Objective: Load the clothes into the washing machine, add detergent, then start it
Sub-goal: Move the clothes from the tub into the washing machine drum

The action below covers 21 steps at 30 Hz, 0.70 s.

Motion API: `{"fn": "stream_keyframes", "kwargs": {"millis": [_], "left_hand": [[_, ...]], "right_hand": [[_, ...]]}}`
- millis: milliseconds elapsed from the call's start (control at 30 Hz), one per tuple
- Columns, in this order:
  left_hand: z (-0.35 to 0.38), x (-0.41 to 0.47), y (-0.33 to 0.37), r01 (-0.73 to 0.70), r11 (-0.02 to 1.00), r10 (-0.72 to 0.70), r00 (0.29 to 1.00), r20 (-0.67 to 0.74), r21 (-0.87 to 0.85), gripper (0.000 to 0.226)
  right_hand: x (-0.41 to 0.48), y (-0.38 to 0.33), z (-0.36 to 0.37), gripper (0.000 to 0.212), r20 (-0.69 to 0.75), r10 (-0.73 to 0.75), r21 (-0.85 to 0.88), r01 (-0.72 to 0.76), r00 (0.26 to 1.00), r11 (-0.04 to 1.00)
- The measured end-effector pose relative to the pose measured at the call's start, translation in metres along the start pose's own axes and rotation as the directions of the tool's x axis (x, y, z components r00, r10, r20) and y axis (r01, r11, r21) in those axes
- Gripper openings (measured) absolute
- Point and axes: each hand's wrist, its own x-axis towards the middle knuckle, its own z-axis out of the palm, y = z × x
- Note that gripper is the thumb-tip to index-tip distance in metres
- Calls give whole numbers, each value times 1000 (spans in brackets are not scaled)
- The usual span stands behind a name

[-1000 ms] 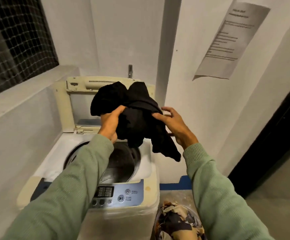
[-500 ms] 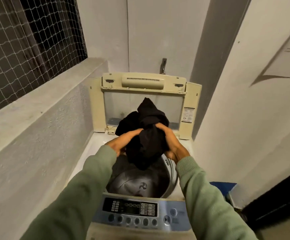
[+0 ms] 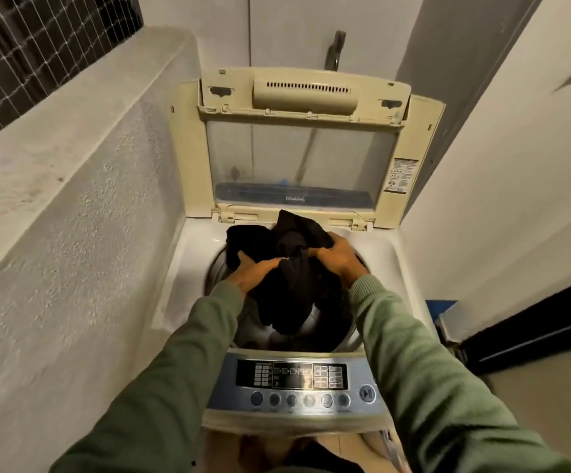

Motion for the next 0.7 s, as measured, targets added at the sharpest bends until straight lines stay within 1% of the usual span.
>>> {"fn": "stream_keyframes", "kwargs": {"millis": [67, 133, 233, 300, 400, 467, 533, 567, 600, 633, 667, 700], "left_hand": [[-3, 5, -5, 5, 999, -5, 1000, 10, 35, 123], [-4, 11, -10, 25, 998, -26, 999, 20, 51, 127], [-7, 22, -19, 64, 994, -65, 998, 0, 90, 116], [-8, 28, -24, 87, 992, -89, 996, 14, 94, 118], [-7, 41, -33, 137, 985, -140, 990, 16, 102, 118], [-4, 48, -35, 167, 982, -169, 986, 9, 86, 117], [-3, 57, -37, 180, 981, -182, 983, 13, 67, 115], [-3, 62, -40, 193, 980, -195, 981, 23, 54, 118], [-5, 75, -47, 207, 978, -208, 978, 35, 41, 122], [-8, 96, -60, 227, 973, -228, 972, 49, 36, 125], [-10, 111, -69, 246, 969, -247, 967, 70, 25, 125], [-11, 119, -75, 262, 965, -261, 962, 84, -2, 124]], "right_hand": [[5, 6, 6, 41, -24, 11, -76, -13, 1000, 997], [10, 11, 12, 44, -39, 28, -110, -32, 999, 993], [20, 24, 18, 48, -57, 83, -140, -90, 995, 986], [34, 37, 23, 54, -52, 128, -157, -135, 990, 978], [42, 48, 25, 70, -26, 224, -182, -225, 974, 957], [44, 51, 25, 74, -20, 289, -145, -289, 957, 946], [55, 62, 25, 81, 10, 324, -88, -322, 946, 943], [69, 77, 25, 89, 21, 327, -69, -325, 945, 943], [95, 107, 26, 97, 29, 329, -53, -327, 944, 943], [109, 124, 28, 100, 40, 326, -48, -324, 945, 945], [122, 138, 31, 97, 48, 329, -28, -328, 943, 944], [118, 132, 31, 88, 53, 336, -23, -335, 940, 942]]}}
